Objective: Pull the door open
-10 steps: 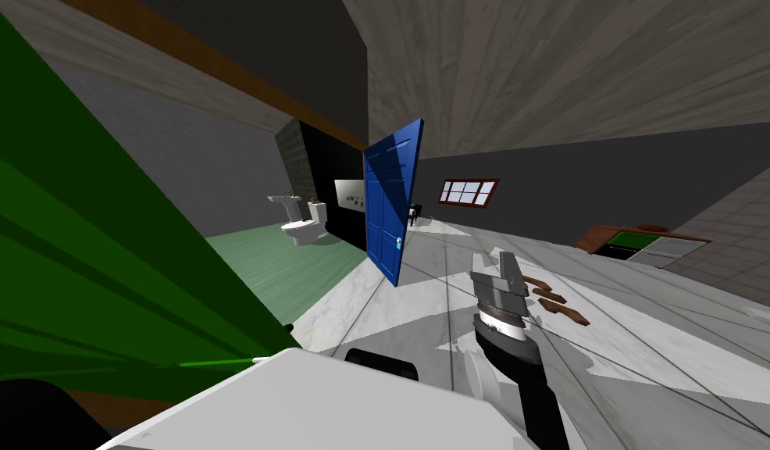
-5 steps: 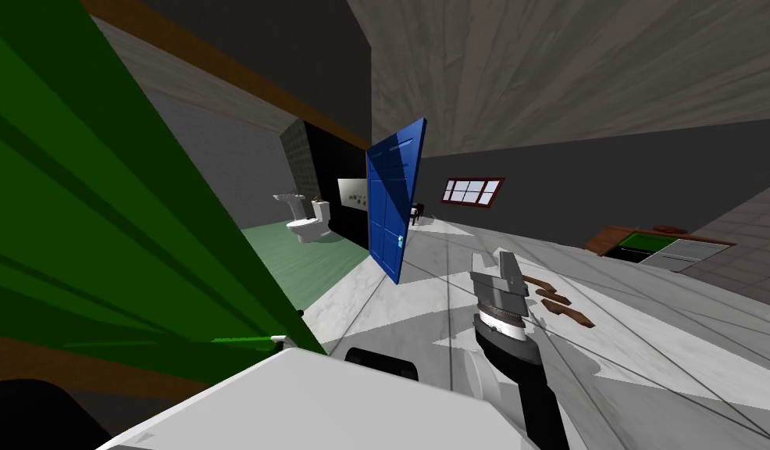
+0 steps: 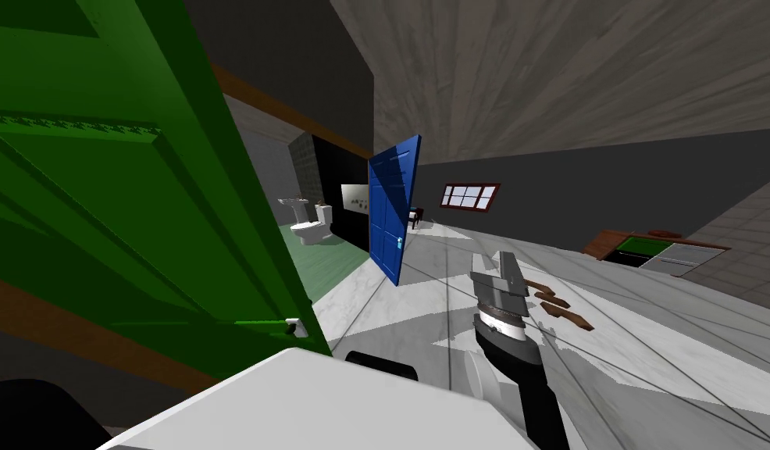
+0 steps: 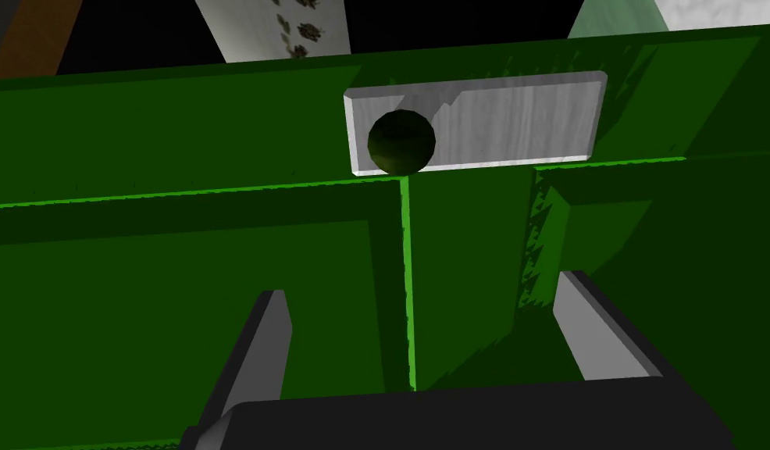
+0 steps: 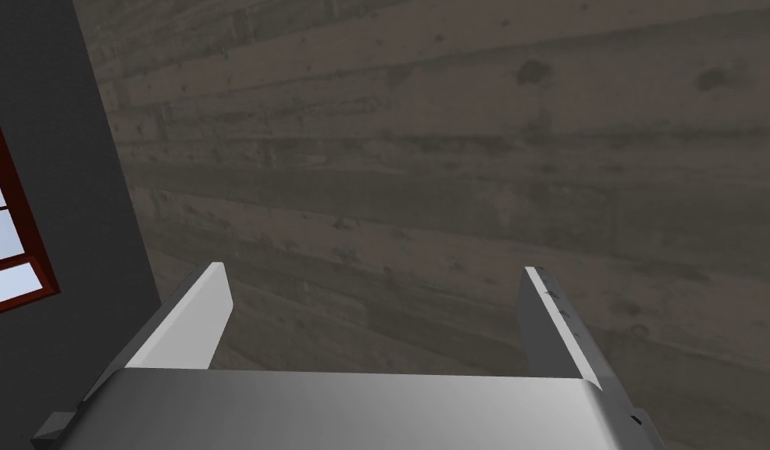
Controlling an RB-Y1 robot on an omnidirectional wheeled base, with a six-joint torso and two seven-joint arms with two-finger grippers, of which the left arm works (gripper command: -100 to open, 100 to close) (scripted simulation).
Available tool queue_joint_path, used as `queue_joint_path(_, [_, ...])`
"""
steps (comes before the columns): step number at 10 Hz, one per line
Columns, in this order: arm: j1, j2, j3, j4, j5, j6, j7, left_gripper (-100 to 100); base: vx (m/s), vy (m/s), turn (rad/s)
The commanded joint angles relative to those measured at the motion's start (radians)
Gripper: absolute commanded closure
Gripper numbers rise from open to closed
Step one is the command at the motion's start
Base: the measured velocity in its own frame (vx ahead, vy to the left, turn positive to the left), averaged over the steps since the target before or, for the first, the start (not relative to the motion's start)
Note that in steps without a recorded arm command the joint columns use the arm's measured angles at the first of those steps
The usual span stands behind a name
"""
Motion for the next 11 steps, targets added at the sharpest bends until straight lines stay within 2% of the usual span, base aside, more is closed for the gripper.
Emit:
queue_joint_path(1, [-0.012,0.014,-0.001,0.020,0.006,0.011,-0.005,-100,0.195,0.009,-0.020])
queue_joint_path(3, [-0.018,0.021,-0.003,0.018,0.017,0.024,0.003,-100,0.199,-0.007,-0.039])
queue_joint_path(5, [-0.025,0.029,-0.005,0.016,0.032,0.017,0.014,-100,0.225,-0.017,-0.049])
queue_joint_path(6, [-0.023,0.027,-0.004,0.016,0.028,0.020,0.009,-100,0.088,-0.017,0.013])
queue_joint_path(7, [-0.023,0.027,-0.004,0.016,0.028,0.020,0.009,100,-0.015,0.004,0.004])
queue_joint_path(11, [-0.023,0.027,-0.004,0.016,0.028,0.020,0.009,100,-0.019,0.002,-0.007])
